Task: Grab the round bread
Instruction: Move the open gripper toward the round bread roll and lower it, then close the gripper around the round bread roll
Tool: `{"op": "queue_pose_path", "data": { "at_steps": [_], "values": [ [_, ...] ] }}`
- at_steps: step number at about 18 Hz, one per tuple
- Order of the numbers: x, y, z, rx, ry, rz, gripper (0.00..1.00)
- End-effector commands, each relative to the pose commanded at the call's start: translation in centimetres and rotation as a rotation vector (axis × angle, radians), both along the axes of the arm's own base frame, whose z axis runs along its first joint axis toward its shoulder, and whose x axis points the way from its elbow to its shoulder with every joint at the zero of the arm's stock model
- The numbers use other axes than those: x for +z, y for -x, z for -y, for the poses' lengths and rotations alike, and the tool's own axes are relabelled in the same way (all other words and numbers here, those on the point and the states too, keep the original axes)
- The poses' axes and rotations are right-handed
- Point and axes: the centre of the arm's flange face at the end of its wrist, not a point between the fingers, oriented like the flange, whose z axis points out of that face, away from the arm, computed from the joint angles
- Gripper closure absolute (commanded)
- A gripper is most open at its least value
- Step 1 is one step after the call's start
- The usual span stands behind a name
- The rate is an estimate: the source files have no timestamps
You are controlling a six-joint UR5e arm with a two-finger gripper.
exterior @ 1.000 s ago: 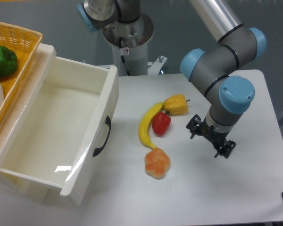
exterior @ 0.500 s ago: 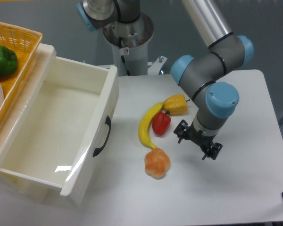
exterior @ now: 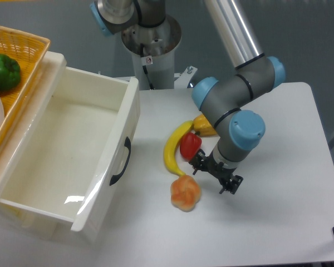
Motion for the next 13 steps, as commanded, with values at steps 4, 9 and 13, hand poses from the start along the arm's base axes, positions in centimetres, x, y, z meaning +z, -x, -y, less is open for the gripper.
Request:
{"op": "queue_pose_path", "data": {
  "at_steps": [4, 9, 13],
  "values": [
    [-0.9, -1.5, -0.8, 0.029, 0.000, -0.014, 0.00],
    [-1.4, -2.2, -1.2, 0.020, 0.016, -0.016, 0.28],
    [-0.9, -1.9, -1.4, 0.020, 0.010, -0.026, 0.75]
  ]
}}
